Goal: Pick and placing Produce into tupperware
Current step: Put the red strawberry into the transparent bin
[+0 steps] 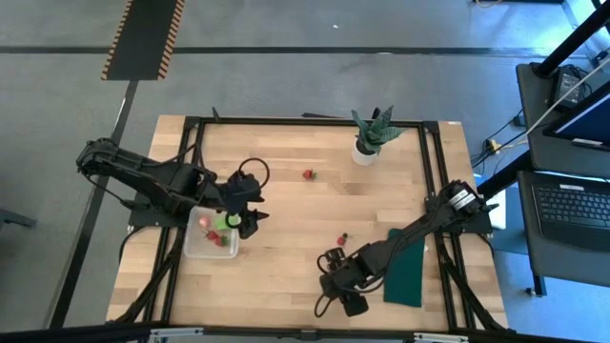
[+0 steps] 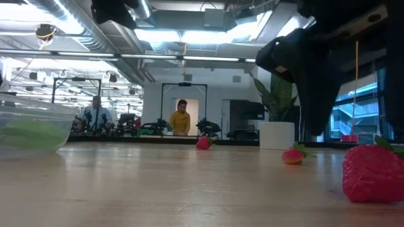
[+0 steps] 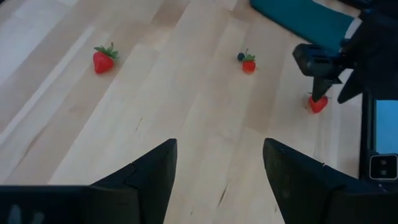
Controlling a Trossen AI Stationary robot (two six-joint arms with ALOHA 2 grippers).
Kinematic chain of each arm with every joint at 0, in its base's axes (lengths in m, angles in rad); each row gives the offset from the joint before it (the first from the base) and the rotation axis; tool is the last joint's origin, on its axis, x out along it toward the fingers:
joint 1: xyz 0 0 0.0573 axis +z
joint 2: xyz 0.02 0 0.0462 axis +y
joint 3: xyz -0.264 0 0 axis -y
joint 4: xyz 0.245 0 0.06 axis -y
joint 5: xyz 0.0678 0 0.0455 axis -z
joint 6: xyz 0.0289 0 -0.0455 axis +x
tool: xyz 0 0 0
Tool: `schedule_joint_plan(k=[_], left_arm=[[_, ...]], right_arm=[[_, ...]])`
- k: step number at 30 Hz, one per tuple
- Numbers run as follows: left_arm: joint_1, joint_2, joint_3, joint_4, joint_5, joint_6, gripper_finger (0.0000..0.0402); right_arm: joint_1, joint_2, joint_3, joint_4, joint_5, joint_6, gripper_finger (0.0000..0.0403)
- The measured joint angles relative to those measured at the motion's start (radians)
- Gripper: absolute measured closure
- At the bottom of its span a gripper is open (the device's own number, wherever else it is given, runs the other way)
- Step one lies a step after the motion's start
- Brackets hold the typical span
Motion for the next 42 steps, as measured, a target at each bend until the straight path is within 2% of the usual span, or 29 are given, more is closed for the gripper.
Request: schedule_joint_plan(k=[9, 24, 28, 36, 39, 42], left_arm=[[-0.025, 0.0, 0.0, 0.0, 0.0, -0.001, 0.017], [-0.03, 0.0, 0.0, 0.001, -0.001, -0.003, 0.017], [-0.03, 0.0, 0.0, 0.001, -0.001, -0.003, 0.017], [-0.03, 0.0, 0.0, 0.001, -0.001, -0.002, 0.017], [-0.03, 0.0, 0.0, 0.001, -0.001, -0.002, 0.017], [-0.03, 0.0, 0.0, 0.001, -0.001, -0.002, 0.017]], right_arm=[[0.0, 0.002, -0.029, 0.021, -0.003, 0.002, 0.0171], [0.0, 0.077, -0.033, 0.063, -0.036, 0.003, 0.0172], [-0.003, 0.078, -0.033, 0.062, -0.034, 0.008, 0.0192], [-0.005, 0.078, -0.033, 0.058, -0.033, 0.027, 0.026], [-0.005, 0.077, -0.033, 0.058, -0.034, 0.027, 0.0263], [-0.004, 0.078, -0.033, 0.058, -0.034, 0.034, 0.0249]])
